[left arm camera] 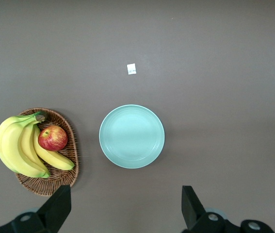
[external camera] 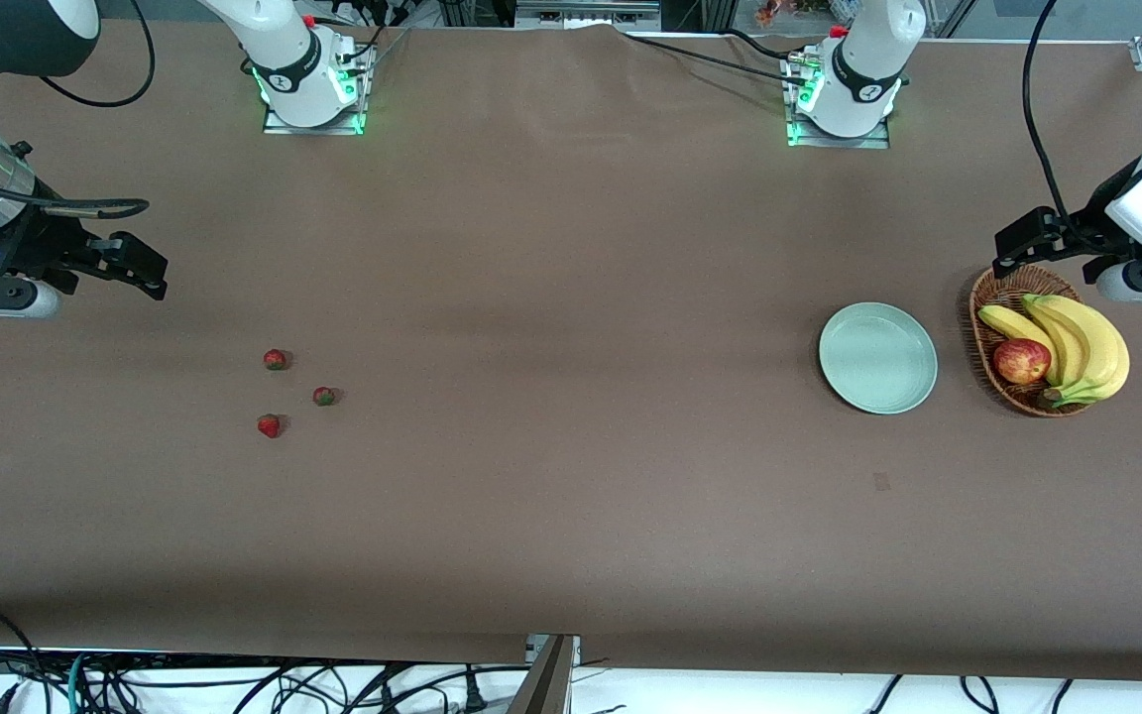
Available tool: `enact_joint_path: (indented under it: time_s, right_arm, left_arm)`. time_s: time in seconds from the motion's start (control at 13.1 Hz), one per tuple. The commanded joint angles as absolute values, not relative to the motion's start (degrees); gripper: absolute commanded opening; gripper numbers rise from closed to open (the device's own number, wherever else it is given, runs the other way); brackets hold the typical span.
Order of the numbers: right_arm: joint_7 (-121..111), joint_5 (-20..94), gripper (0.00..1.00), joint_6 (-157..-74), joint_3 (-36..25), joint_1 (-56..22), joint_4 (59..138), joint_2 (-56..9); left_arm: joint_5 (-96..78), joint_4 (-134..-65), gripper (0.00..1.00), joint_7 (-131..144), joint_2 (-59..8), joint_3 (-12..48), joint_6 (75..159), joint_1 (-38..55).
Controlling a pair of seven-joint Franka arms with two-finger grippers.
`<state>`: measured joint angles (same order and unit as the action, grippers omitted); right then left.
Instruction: Collect all strawberries into plate
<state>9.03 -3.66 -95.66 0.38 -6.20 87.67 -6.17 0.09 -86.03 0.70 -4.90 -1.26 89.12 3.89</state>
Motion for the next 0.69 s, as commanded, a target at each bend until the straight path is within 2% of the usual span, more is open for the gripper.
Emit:
enact_joint_path:
  time_s: [0.0, 0.61]
  right_arm:
    - [9.32, -3.52, 1.0, -94.4, 0.62, -6.07, 86.92, -6.06]
    - [9.32, -1.85, 1.0, -94.39, 0.44, -6.06, 86.92, -6.06]
  left_arm:
    - [-0.09, -86.22, 1.0, 0.26, -4.57, -1.41, 89.47, 4.13]
    - [-0.09, -86.22, 1.0, 0.26, -4.57, -1.41, 89.47, 4.13]
